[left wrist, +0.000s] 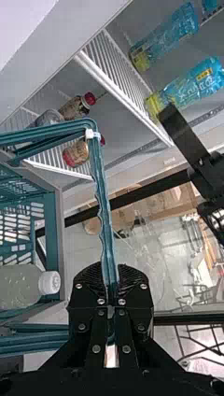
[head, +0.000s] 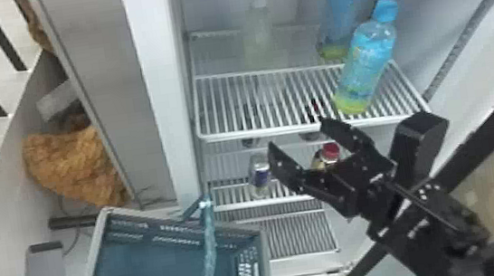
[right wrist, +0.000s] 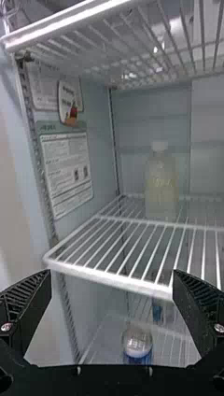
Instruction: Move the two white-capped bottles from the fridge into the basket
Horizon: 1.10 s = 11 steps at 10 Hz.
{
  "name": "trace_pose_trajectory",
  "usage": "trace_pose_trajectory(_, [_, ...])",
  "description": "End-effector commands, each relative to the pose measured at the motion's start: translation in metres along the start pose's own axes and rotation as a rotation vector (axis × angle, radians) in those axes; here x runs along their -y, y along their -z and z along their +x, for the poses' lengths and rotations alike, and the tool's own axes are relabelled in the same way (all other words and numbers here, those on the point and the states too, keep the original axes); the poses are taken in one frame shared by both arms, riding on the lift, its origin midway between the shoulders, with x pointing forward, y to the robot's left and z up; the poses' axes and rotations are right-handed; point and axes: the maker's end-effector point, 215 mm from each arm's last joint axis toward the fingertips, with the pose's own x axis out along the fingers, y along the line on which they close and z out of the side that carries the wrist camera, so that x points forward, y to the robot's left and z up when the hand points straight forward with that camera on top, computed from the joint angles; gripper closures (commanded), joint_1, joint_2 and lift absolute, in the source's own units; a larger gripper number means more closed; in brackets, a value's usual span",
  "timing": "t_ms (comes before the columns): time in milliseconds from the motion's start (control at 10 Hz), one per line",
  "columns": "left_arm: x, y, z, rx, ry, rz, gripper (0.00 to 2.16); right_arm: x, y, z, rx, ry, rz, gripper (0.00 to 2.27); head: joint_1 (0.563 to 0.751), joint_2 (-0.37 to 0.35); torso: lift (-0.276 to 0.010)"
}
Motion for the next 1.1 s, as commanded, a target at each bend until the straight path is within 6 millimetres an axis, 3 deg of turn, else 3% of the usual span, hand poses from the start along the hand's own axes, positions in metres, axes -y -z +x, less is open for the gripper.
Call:
trace_pose_trajectory(0, [0.000,0.000,0.000,0.000,-0.001,0.000,1.21,0.006,-0.005,0.014,0.046,0.002,-0.016,0.07,0.695,-0.133,0.000])
trace_pose_trajectory(300, [0.000,0.001,0.001,-0.001,0.001,-0.002,1.21,0.005,-0.002,0.050,0.075,-0.019,-0.034,0.07,0.695,-0.119,0.000])
trace_pose_trajectory(500, [0.001,0.000,0.002,-0.001,0.005,0.000,1.21,0.006,-0.014,0.073,0.108,-0.017,-0.061,0.07,0.695,-0.100,0.000])
trace_pose_trajectory(700, [0.003,0.000,0.002,-0.002,0.008,0.000,1.21,0.020,-0.030,0.090,0.140,0.018,-0.103,0.05,0.695,-0.085,0.000])
trace_pose_trajectory(1000, [0.003,0.000,0.003,-0.004,0.009,0.003,1.21,0.046,-0.037,0.114,0.128,0.083,-0.154,0.01,0.695,-0.093,0.000])
